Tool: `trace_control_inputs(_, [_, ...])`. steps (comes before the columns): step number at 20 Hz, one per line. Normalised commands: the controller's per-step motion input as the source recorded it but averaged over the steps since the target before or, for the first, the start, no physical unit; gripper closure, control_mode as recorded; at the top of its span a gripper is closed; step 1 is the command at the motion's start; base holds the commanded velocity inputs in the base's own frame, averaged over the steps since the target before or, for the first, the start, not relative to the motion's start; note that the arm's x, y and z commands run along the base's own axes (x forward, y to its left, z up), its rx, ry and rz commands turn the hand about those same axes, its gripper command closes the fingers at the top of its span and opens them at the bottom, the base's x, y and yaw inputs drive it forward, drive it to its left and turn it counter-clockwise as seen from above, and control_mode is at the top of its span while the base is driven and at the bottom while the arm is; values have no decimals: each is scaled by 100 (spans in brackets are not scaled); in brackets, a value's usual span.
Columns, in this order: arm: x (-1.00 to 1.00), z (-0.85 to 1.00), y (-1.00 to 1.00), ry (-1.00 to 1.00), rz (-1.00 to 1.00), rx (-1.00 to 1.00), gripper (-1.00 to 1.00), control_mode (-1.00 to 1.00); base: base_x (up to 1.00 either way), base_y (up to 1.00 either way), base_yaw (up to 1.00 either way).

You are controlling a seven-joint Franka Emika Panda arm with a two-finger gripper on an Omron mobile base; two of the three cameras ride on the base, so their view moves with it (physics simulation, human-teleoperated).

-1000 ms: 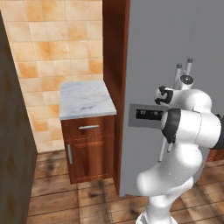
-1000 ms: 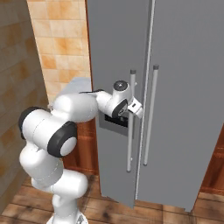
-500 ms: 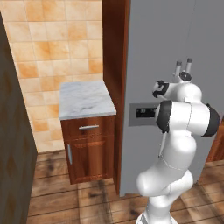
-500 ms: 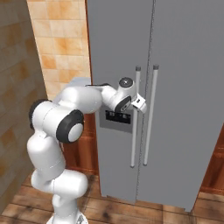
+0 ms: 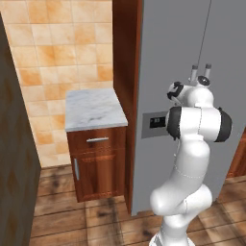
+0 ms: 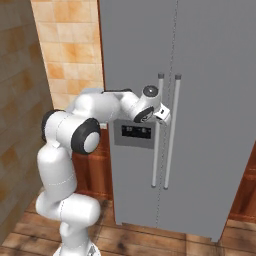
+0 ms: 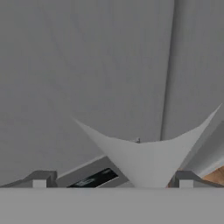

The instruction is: Take the bottled waters from the counter and place them in the freezer to freeze. Close the freezer door after placing the bottles.

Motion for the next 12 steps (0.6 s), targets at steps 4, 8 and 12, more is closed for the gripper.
trace_control_inputs(4, [72, 0, 0, -6, 3, 0, -100, -100, 0, 0, 0])
trace_control_inputs(8, [49, 0, 0, -4, 0, -1, -100, -100, 0, 0, 0])
trace_control_inputs(12, [13, 0, 0, -3, 0, 0, -100, -100, 0, 0, 0])
